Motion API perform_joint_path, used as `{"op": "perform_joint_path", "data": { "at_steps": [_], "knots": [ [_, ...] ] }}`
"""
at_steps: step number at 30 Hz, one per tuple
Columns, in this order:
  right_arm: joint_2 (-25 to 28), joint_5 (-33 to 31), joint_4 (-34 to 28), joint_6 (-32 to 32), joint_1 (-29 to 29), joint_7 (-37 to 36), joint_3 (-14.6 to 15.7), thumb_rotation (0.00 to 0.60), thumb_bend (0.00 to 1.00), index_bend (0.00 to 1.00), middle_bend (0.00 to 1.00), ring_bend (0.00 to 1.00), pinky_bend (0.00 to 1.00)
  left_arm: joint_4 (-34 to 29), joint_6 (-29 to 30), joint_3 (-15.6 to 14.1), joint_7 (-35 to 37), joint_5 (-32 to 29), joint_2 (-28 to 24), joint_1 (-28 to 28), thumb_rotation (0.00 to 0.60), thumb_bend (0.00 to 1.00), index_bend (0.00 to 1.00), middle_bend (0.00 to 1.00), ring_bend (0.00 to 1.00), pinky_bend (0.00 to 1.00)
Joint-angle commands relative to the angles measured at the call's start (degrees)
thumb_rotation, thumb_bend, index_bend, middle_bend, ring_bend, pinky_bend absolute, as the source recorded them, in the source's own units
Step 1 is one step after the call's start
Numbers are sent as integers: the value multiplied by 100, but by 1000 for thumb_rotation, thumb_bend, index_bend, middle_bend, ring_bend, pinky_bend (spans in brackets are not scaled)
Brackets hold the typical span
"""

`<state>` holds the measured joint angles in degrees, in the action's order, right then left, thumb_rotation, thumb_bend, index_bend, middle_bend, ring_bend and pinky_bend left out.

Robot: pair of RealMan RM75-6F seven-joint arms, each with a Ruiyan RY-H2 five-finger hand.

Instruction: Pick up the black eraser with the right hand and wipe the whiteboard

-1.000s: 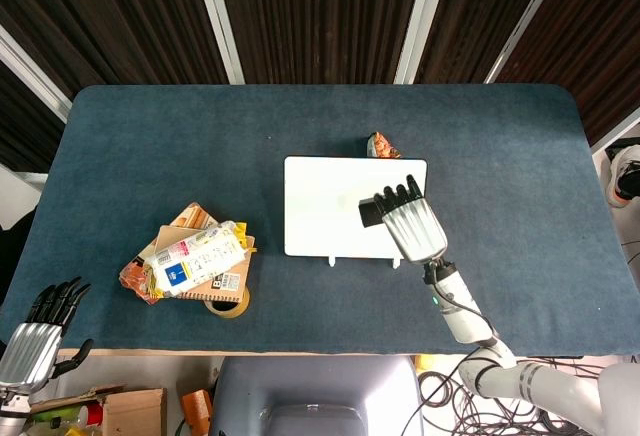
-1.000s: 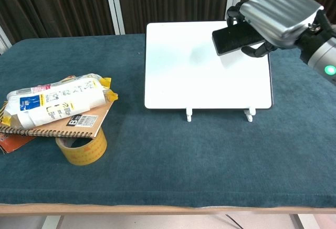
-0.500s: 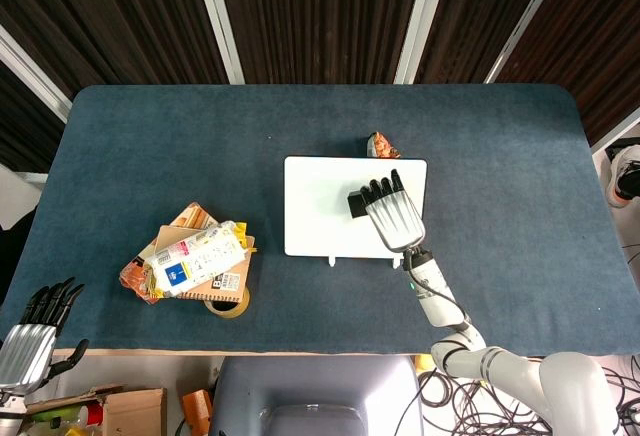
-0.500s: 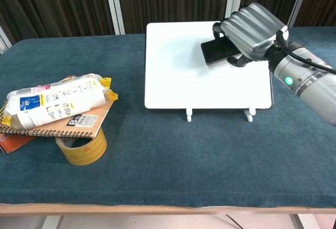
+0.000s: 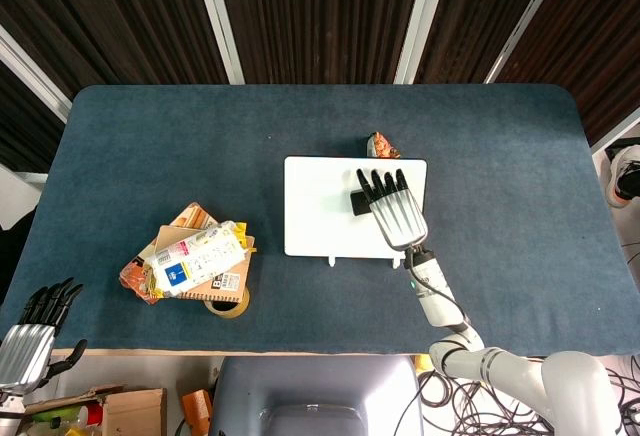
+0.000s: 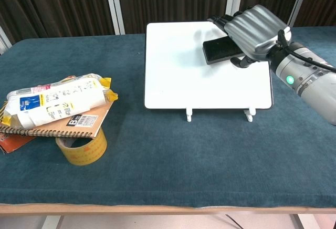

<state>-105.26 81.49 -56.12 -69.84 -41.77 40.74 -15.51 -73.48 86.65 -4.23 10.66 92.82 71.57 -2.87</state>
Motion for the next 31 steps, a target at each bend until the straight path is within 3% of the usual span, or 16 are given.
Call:
{"op": "perform_joint_path", "data": {
  "at_steps": [1,5,9,13,17,20,23,31],
  "knots": [
    [115,-31,-169,-5,61,21,60,600,236,17,173,212,251,-3,26,-1,3,11,-7,12,600,354,0,0,0,61],
    [424,-21,-667,-58,260,19,241,600,236,0,130,175,221,11,59,4,19,6,-7,35,600,354,0,0,0,61],
    [1105,51,-1935,-278,721,-111,581,600,236,0,56,99,160,25,159,16,93,26,-8,71,600,354,0,0,0,61],
    [2059,415,-3366,-999,1501,-462,1204,600,236,0,6,22,73,-19,348,71,116,18,-40,139,600,355,0,0,0,61],
    [3020,558,-4217,-1875,2484,-894,1898,600,236,0,0,0,0,-94,636,142,102,84,-33,209,600,357,0,0,0,58],
    [3383,403,-3951,-2648,3321,-1885,2201,600,236,0,0,0,0,-159,677,145,-38,50,-21,266,600,357,0,0,0,52],
    [3287,207,-3399,-2875,3716,-2821,2168,600,236,0,0,0,0,-410,614,152,-394,5,-85,272,600,358,0,0,0,42],
    [3450,371,-3220,-2543,3761,-2942,2133,600,236,0,0,0,0,-605,596,82,-693,134,-146,282,600,357,0,0,0,34]
  ]
}}
